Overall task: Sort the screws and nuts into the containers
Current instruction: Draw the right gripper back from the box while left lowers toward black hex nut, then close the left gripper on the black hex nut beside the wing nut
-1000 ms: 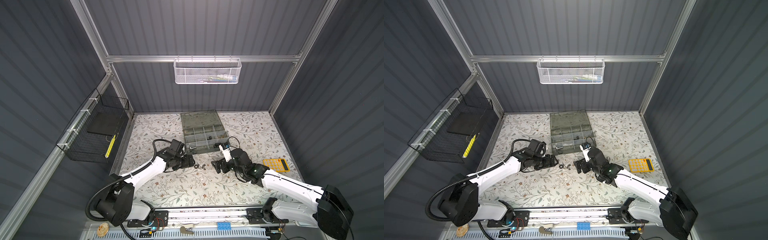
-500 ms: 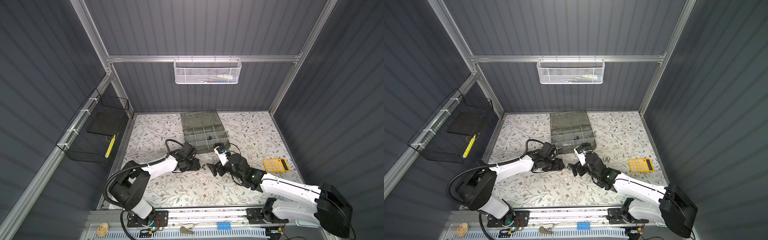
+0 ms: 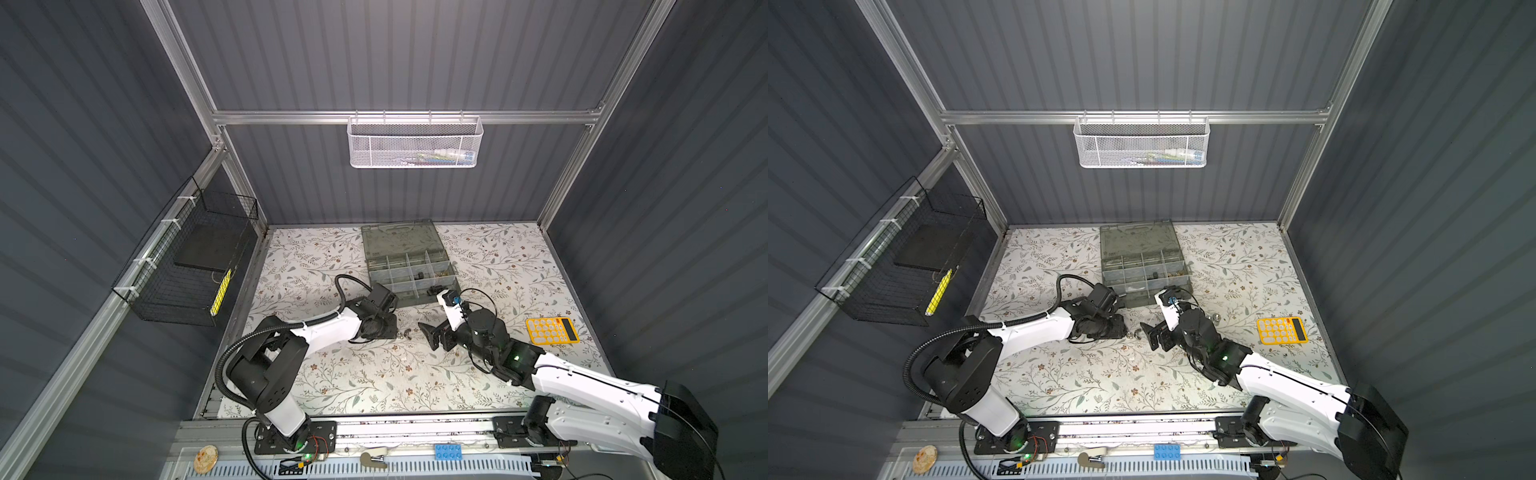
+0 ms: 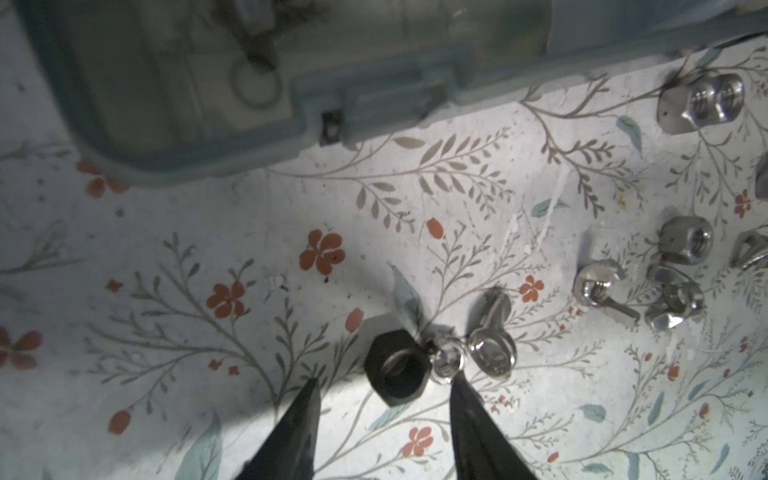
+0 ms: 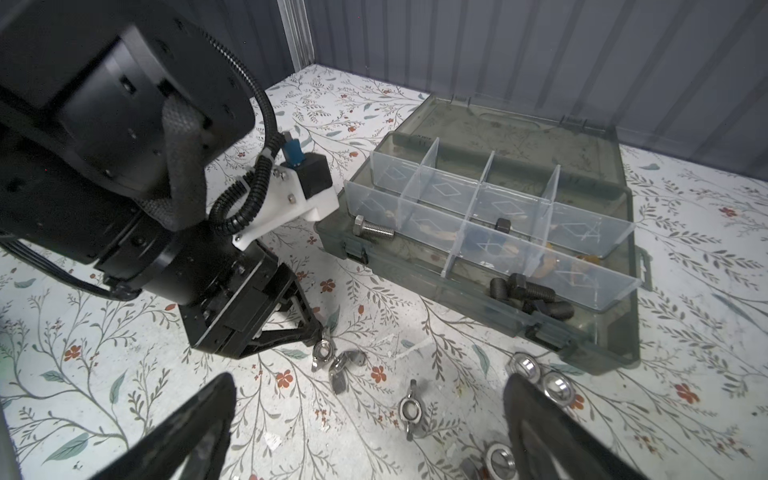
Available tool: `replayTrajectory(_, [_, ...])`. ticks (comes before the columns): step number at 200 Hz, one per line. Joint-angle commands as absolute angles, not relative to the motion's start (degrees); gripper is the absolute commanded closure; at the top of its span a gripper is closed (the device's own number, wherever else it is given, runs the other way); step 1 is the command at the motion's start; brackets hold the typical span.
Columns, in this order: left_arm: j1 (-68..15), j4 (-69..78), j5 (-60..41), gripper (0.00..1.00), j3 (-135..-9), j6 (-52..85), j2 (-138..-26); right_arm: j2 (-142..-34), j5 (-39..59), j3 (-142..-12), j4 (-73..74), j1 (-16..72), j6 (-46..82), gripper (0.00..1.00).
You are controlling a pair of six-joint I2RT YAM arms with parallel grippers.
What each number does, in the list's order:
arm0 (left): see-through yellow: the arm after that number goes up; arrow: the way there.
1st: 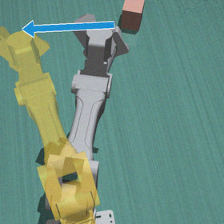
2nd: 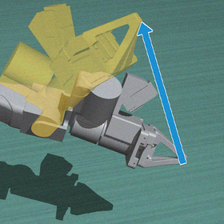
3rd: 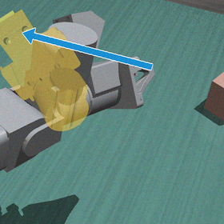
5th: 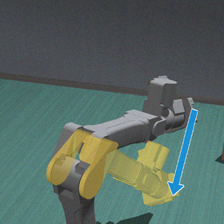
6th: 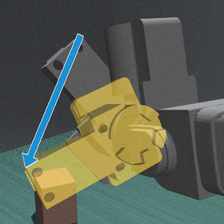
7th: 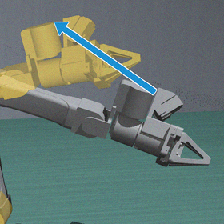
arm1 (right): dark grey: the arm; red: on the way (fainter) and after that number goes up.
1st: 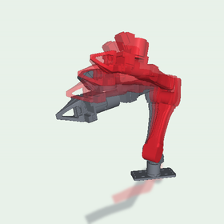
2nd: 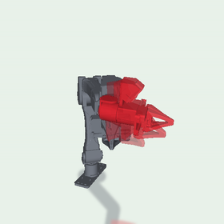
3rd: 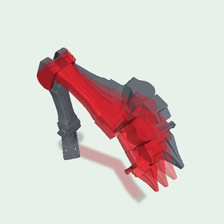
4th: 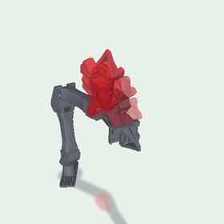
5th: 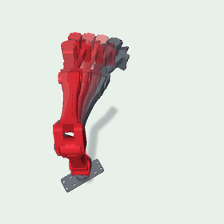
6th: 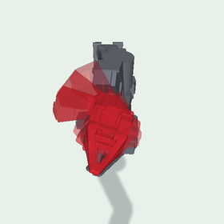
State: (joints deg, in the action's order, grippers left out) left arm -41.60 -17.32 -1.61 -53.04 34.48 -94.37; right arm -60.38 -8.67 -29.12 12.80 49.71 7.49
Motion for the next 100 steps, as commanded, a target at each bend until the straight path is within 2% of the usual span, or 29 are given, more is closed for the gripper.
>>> replayTrajectory(1, [-41.61, -17.14, -1.49, 0.51, -54.28, 32.81, -96.12, -61.82, -9.48, -29.71, 12.92, 50.10, 8.26, 0.01])
replayTrajectory(100, [-41.90, -15.56, -1.08, 0.58, -52.55, 32.44, -96.96, -63.69, -10.46, -30.91, 13.48, 50.10, 9.58, 0.01])
